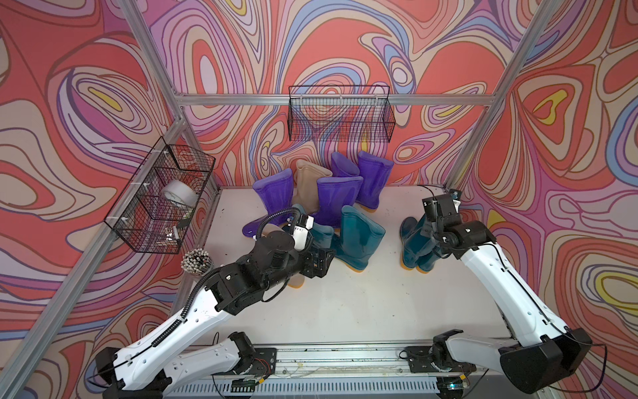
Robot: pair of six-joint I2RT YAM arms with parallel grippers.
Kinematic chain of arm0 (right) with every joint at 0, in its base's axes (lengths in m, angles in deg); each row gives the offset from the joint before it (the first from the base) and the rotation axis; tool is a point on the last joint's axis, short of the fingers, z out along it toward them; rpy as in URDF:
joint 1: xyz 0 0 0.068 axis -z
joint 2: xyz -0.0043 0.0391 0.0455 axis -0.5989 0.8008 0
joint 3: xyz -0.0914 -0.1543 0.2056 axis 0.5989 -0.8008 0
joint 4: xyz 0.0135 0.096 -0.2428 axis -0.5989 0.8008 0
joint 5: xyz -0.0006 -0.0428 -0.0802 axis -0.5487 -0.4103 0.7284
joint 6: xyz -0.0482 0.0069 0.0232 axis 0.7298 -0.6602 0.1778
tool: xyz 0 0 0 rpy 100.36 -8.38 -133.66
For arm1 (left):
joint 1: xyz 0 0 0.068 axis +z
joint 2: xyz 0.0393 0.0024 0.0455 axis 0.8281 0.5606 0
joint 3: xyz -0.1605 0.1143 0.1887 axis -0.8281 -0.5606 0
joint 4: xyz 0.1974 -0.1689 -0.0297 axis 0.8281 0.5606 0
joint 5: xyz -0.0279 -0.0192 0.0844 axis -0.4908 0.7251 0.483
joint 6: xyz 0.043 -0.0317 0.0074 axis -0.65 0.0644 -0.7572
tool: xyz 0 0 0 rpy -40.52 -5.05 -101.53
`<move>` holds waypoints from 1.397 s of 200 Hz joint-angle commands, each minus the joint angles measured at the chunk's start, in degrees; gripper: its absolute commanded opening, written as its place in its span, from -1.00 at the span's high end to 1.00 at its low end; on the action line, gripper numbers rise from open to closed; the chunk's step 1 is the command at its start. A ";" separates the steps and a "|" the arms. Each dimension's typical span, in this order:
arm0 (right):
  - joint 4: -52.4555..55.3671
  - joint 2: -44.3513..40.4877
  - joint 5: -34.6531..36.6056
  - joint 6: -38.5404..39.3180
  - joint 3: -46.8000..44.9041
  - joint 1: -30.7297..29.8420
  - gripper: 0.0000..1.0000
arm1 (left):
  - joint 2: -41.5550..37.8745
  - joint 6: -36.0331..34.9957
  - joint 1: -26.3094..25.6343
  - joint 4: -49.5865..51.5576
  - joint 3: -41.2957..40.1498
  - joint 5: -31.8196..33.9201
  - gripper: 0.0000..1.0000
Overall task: Match and arrange rain boots in pairs
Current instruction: Pair a pair of rain boots at the center of the board.
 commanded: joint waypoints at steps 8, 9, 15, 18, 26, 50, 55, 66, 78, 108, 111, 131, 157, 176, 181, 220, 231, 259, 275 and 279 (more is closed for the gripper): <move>-0.46 -1.43 5.24 3.53 -2.26 2.11 1.00 | -0.67 -0.01 -0.08 -1.19 0.83 -0.92 -0.78; -0.54 -1.43 5.36 3.69 -2.38 2.23 1.00 | -0.68 0.00 -0.08 -1.15 0.77 -0.85 -0.78; -0.72 -1.31 5.91 4.43 -2.68 2.99 1.00 | -0.85 0.09 -0.13 -1.10 0.73 -0.92 -0.78; -0.56 -1.29 6.18 4.78 -2.64 3.57 1.00 | -0.92 0.03 -0.13 -1.03 0.78 -1.00 -0.78; -0.64 -1.60 7.34 5.78 -2.69 4.62 1.00 | -1.09 0.18 -0.08 -0.73 0.88 -1.15 -0.78; -2.75 -3.64 7.95 8.24 -2.36 5.90 1.00 | -1.65 0.53 -0.10 -0.45 0.75 -1.12 -0.78; -3.18 -3.76 7.67 8.73 -2.01 5.88 1.00 | -1.80 0.62 -0.08 -0.59 0.64 -1.16 -0.78; -4.16 -3.71 6.38 10.01 -1.28 5.95 1.00 | -1.71 0.78 -0.08 -0.66 0.78 -1.34 -0.78; -4.36 -2.63 2.40 11.09 -0.26 5.93 1.00 | -1.48 0.90 -0.10 -0.76 0.88 -1.78 -0.78; -4.79 -0.27 -6.24 11.74 0.37 5.94 1.00 | -1.05 1.41 -0.13 -1.19 0.95 -2.18 -0.78; -4.64 -0.14 -6.17 11.61 0.40 5.90 1.00 | -1.08 1.40 -0.11 -1.12 0.91 -2.21 -0.78; -4.87 -0.12 -5.01 12.24 -0.53 5.91 1.00 | -1.30 1.50 -0.10 -0.68 0.83 -2.15 -0.78; -4.28 0.18 -5.42 11.29 -1.77 5.94 1.00 | -1.29 1.25 -0.08 -0.59 0.88 -1.68 -0.78; -2.93 0.29 -6.44 10.04 -1.73 5.95 0.66 | -0.78 1.07 -0.13 0.17 1.57 -1.78 -0.78; -2.82 0.07 -7.05 9.91 -1.66 5.87 0.55 | -0.71 0.92 -0.11 0.61 1.83 -1.60 -0.78; -2.46 -1.39 -11.41 10.69 1.01 5.91 -0.06 | -1.30 -0.33 -0.11 3.44 3.31 1.02 -0.79; -2.81 -1.55 -12.73 10.87 1.82 5.89 -0.11 | -1.56 -0.60 -0.08 4.01 3.63 1.82 -0.78; -2.82 -1.39 -16.54 11.20 5.18 5.86 -0.25 | -1.65 -1.01 -0.10 5.25 4.42 3.13 -0.79; -2.61 -1.54 -19.32 11.15 7.78 5.87 -0.30 | -1.33 -1.04 -0.09 5.87 5.02 3.43 -0.79; -2.60 -1.61 -20.07 10.91 8.42 5.82 -0.30 | -1.24 -1.05 -0.16 6.06 5.19 3.48 -0.79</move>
